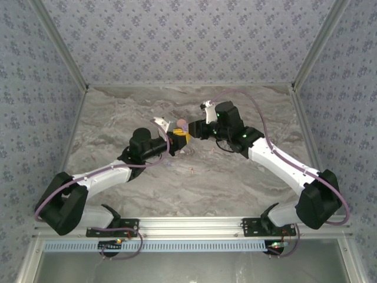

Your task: Insert the wireless bluetooth earbuds into the charging case

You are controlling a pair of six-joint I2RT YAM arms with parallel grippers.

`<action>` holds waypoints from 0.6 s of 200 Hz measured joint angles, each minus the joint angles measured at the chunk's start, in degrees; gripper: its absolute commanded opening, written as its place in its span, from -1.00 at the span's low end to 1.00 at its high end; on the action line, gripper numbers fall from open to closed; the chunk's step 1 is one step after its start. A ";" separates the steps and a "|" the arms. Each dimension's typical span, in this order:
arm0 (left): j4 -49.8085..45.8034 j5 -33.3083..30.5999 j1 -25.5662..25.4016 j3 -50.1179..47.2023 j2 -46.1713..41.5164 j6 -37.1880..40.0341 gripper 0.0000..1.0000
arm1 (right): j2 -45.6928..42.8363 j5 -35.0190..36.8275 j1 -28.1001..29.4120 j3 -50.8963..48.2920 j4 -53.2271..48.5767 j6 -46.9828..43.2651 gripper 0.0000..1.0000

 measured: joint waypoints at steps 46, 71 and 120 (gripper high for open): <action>-1.51 -0.42 0.00 0.07 -0.33 0.57 -0.59 | -0.02 0.66 0.00 0.13 -1.55 -0.83 0.07; -3.10 -1.40 0.00 0.07 -1.51 1.68 -0.59 | -0.44 2.05 0.00 0.79 -3.43 -1.09 0.07; -7.80 -2.60 0.17 0.07 -7.26 3.45 -0.59 | -3.04 7.76 -1.18 3.89 -10.19 -1.51 0.07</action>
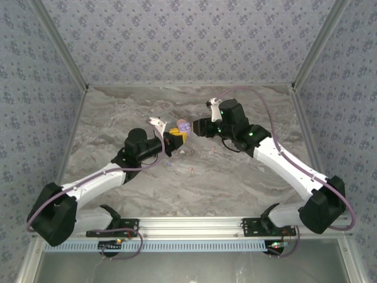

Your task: Insert the wireless bluetooth earbuds into the charging case

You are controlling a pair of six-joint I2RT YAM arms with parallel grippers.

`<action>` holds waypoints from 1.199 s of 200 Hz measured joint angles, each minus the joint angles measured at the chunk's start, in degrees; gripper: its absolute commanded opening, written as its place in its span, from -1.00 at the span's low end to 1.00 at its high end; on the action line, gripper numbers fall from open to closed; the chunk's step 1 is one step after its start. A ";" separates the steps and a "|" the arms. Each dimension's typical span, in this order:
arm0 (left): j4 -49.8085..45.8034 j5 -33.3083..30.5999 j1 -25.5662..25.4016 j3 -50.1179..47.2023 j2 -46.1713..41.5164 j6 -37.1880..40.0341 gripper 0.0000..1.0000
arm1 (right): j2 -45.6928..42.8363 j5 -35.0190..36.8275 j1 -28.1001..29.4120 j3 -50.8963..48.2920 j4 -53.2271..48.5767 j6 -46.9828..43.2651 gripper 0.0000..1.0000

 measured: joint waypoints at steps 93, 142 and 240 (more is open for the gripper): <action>-14.56 -5.57 3.28 0.02 -10.62 0.87 -0.48 | 10.29 -2.16 -1.60 0.31 -7.85 -1.03 0.01; -20.33 -9.77 4.20 0.02 -14.80 0.94 -0.47 | 22.47 -5.86 3.85 1.81 -7.91 -0.90 -0.02; -26.47 -13.73 4.50 0.02 -20.96 2.82 -0.47 | 37.83 -9.57 9.88 11.17 -4.50 2.75 -0.09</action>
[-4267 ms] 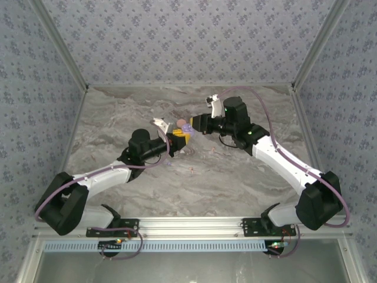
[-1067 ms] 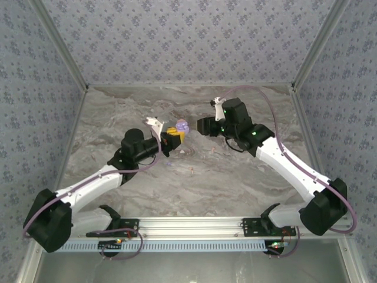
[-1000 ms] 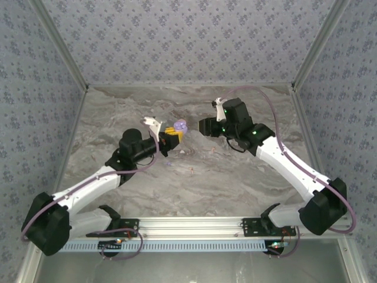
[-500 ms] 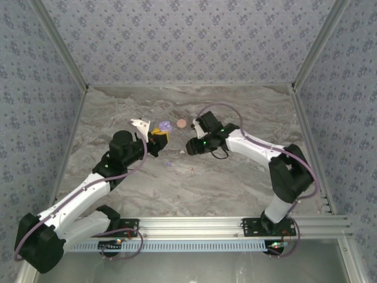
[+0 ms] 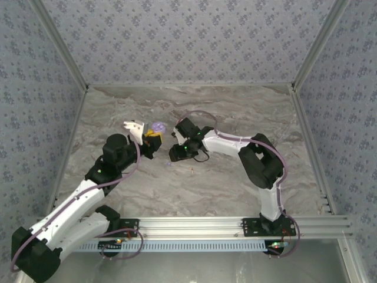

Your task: Insert the wireless bluetooth earbuds into the charging case

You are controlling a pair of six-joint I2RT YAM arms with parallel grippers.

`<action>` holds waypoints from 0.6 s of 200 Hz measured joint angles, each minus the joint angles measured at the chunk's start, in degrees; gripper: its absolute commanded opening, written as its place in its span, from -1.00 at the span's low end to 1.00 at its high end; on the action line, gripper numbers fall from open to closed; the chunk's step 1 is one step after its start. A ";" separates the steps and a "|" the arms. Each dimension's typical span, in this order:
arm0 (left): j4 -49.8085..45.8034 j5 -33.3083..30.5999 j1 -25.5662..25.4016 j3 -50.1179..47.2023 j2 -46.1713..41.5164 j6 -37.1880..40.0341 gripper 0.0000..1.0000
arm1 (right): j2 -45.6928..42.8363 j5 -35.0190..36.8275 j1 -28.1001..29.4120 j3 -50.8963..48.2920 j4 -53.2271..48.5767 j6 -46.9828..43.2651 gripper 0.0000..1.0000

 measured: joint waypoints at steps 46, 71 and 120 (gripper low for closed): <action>-0.87 -0.39 0.04 0.00 -0.61 0.46 -0.47 | 3.28 -0.04 1.73 2.93 -0.13 1.46 -0.10; -1.27 -0.39 0.11 0.00 -0.61 0.48 -0.47 | 4.31 -0.02 2.19 4.13 -0.50 1.77 -0.10; -1.27 -0.37 0.33 0.00 -0.61 0.46 -0.47 | 6.12 1.75 3.48 6.19 -2.69 2.12 -0.13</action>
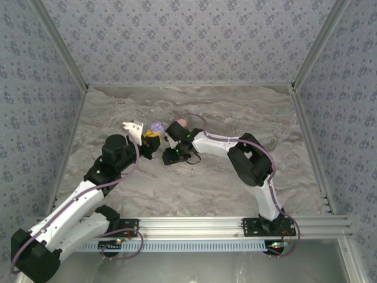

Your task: Insert the wireless bluetooth earbuds into the charging case

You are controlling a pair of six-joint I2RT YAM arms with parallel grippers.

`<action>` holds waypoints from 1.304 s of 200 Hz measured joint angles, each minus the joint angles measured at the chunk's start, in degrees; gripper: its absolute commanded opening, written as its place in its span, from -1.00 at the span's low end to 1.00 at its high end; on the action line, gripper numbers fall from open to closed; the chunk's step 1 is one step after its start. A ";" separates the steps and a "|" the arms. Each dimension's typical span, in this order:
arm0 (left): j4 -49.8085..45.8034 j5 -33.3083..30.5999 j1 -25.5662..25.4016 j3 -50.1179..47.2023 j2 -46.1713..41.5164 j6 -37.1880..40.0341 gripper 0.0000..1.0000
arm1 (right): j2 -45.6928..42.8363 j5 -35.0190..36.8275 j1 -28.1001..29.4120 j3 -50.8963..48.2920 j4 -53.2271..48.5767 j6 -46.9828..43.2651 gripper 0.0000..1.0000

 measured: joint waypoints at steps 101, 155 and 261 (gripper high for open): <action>0.15 0.00 0.04 0.00 -0.33 0.00 -0.47 | 2.91 8.83 3.23 5.42 -7.17 -0.92 -0.29; 0.22 0.00 0.04 0.00 -0.42 0.00 -0.47 | 3.08 11.63 3.30 5.79 -8.44 -1.36 -0.47; 0.13 0.00 0.04 0.00 -0.42 -0.02 -0.47 | -2.75 14.38 -6.56 -2.80 -8.72 -7.69 -0.47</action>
